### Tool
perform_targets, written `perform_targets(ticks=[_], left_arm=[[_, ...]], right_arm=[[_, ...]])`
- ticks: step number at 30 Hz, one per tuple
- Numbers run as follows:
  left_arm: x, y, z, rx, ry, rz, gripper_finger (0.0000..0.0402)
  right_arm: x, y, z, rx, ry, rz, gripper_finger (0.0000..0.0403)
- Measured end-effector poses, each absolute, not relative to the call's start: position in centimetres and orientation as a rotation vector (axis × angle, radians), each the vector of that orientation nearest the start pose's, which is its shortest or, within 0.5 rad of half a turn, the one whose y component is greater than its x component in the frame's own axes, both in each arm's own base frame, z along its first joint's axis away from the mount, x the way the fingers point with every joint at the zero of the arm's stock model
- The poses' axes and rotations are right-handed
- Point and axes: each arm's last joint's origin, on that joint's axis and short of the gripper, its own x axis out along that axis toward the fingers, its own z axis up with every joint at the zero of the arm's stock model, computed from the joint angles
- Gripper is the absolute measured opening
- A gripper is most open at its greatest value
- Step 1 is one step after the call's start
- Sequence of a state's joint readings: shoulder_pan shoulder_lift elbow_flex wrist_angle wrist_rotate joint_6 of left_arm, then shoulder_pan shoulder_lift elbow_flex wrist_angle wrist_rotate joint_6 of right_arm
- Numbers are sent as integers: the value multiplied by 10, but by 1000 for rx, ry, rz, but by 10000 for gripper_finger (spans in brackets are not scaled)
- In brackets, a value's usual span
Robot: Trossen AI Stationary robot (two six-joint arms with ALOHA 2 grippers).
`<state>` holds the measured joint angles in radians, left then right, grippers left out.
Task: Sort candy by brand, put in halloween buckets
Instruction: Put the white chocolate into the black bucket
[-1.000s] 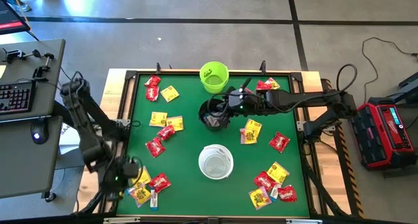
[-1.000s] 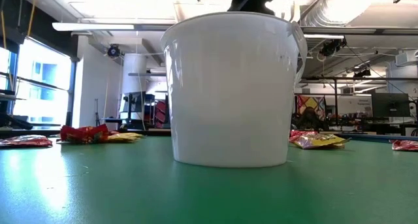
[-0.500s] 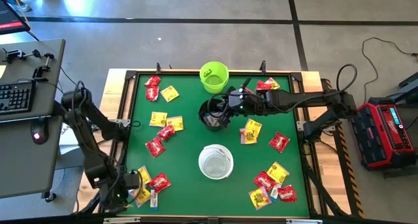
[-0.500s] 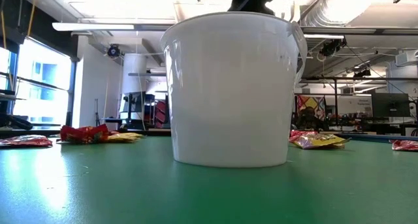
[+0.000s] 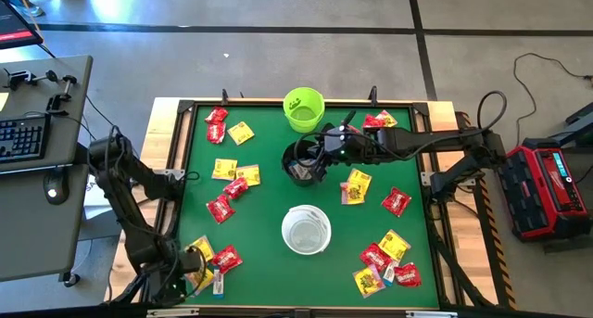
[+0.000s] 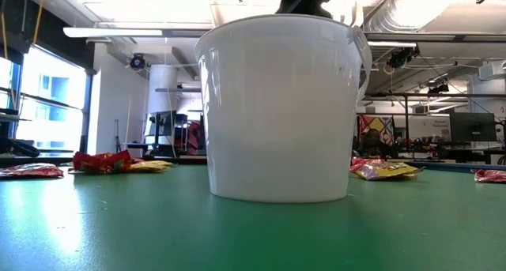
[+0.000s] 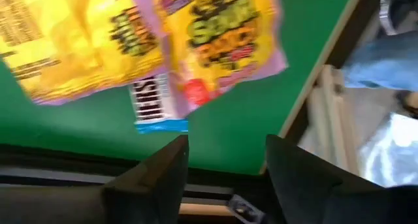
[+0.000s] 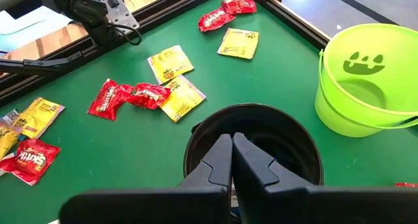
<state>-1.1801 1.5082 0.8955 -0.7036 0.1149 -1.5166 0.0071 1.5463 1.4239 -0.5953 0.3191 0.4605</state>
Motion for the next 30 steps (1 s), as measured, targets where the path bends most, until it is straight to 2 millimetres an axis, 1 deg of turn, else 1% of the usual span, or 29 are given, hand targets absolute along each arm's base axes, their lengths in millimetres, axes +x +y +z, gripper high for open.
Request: perform_targets(ticks=[7,11,18,25,30], left_arm=[[95,-240,171,-385,1637,127,215],[96,-239,168,-333,1623,124,216],[97,-240,168,-346,1596,135,216],[98,-239,168,-311,1546,131,216],[96,-233,160,-298,1563,146,216]], right_arm=[[336,-7,334,313,628,-455,0],[336,-7,334,302,629,-456,0],[336,-7,335,287,626,-450,0],[336,-7,335,276,624,-452,0],[336,-7,335,276,624,-452,0]])
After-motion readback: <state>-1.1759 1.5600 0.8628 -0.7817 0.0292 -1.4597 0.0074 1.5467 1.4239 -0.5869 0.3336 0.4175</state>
